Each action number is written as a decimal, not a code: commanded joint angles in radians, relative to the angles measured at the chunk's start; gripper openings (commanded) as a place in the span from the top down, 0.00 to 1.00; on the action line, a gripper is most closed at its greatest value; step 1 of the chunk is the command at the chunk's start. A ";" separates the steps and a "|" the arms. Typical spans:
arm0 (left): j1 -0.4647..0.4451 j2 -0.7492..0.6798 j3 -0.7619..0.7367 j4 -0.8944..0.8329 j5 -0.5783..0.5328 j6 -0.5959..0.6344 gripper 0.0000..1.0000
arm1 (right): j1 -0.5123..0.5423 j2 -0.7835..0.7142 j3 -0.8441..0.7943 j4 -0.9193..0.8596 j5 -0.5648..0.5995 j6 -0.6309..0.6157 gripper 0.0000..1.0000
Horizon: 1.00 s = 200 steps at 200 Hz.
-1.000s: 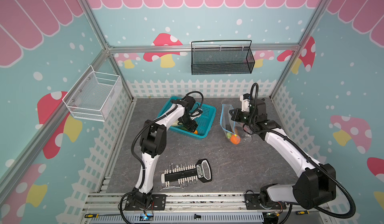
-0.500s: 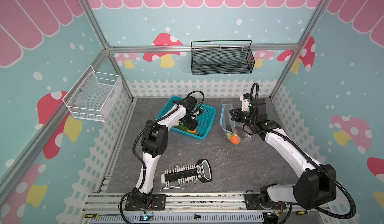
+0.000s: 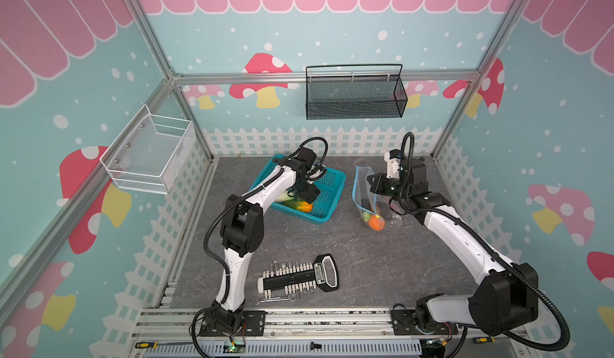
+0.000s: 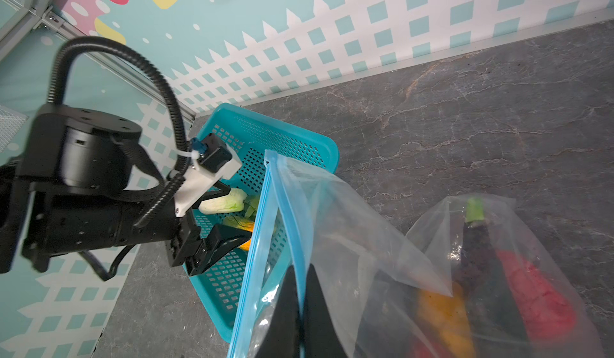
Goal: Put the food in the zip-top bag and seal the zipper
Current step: 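Lower the open left gripper into the basket over the orange-green papaya, then close the left gripper on the papaya's stem end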
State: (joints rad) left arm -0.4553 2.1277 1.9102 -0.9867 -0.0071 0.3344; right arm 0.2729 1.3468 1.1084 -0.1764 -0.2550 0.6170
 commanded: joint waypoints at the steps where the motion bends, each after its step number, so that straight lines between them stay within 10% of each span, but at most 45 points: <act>1: -0.005 -0.059 -0.078 0.006 0.010 0.129 0.08 | -0.006 -0.027 0.024 -0.006 0.005 -0.015 0.98; 200: 0.034 0.020 -0.214 0.187 -0.042 0.177 0.13 | -0.009 -0.069 0.046 -0.041 0.023 -0.027 0.98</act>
State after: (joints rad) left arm -0.4507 2.1265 1.7012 -0.8627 -0.0677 0.5156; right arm 0.2687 1.3109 1.1156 -0.2123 -0.2504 0.6060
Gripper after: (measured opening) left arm 0.878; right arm 0.047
